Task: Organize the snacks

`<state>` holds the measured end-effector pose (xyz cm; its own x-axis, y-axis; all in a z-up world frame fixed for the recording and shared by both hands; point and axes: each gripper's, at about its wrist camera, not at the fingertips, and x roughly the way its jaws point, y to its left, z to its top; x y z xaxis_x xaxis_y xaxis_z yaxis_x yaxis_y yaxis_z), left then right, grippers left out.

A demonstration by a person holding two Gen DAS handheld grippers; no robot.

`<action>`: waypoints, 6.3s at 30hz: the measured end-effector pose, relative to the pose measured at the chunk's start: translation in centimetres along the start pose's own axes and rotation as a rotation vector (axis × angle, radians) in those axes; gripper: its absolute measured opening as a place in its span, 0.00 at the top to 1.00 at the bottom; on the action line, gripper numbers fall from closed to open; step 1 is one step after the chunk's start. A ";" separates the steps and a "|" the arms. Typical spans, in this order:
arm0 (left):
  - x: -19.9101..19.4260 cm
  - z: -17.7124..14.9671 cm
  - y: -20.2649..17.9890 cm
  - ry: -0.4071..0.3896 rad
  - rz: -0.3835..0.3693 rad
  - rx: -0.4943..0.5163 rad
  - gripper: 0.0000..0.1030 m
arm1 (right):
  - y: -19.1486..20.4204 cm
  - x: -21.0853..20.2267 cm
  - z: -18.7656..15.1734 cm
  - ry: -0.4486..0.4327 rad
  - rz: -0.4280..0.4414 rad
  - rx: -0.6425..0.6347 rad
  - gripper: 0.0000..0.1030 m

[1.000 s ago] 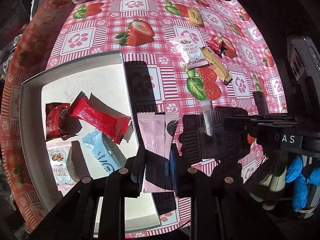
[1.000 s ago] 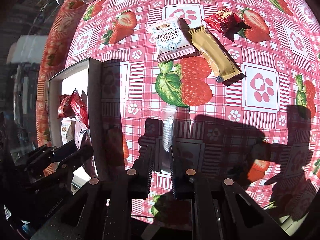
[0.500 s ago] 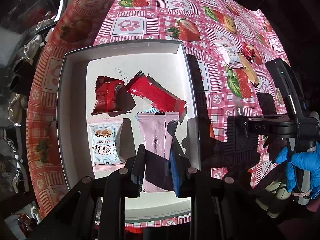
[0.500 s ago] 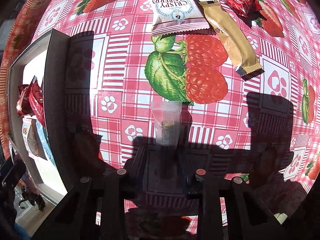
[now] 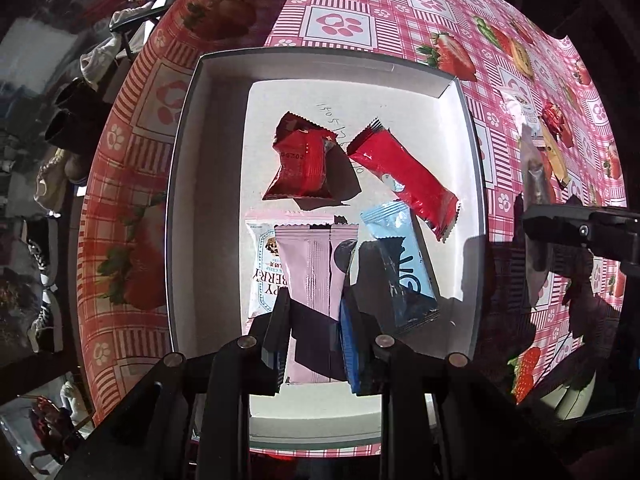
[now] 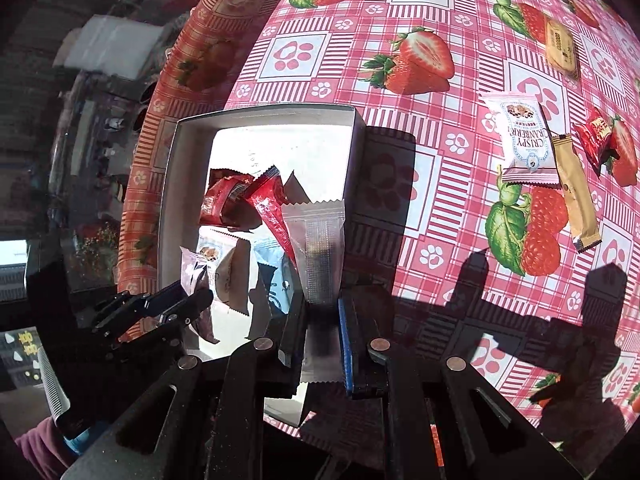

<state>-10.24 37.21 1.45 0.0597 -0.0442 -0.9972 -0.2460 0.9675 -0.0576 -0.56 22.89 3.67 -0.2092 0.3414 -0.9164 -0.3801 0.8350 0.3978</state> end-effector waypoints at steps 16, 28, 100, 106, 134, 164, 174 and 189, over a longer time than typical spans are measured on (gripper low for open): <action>-2.2 2.6 -10.8 -0.054 -0.115 0.177 0.21 | -9.8 -0.9 -4.4 -0.008 -0.181 0.202 0.01; 6.0 7.5 -22.6 -0.299 0.120 0.156 0.19 | -22.0 -4.4 -13.5 -0.039 -0.280 0.434 0.01; 7.7 7.3 -21.1 -0.574 0.076 -0.010 0.00 | -16.7 3.5 -12.9 0.422 -0.975 0.698 0.01; 7.7 7.3 -21.1 -0.574 0.076 -0.010 0.00 | -16.3 3.8 -12.9 0.410 -0.940 0.678 0.01; 7.6 7.3 -20.9 -0.575 0.075 -0.010 0.00 | -23.5 1.4 -17.1 0.083 -0.480 0.619 0.01; 7.2 7.6 -21.9 -0.135 -0.021 0.162 0.00 | -26.9 3.3 -12.4 0.048 -0.328 0.332 0.00; 3.6 13.0 -20.0 -0.084 -0.093 -0.012 0.00 | -26.9 -0.5 -4.8 -0.065 -0.324 0.278 0.00; 9.2 18.8 -22.4 0.018 0.050 -0.010 0.00 | -23.6 2.0 4.2 -0.120 -0.312 0.070 0.15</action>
<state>14.01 19.76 -5.55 0.0293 -0.0003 -0.9996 -0.2578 0.9662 -0.0079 11.74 5.67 -7.79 0.0168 0.1096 -0.9938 -0.3450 0.9336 0.0971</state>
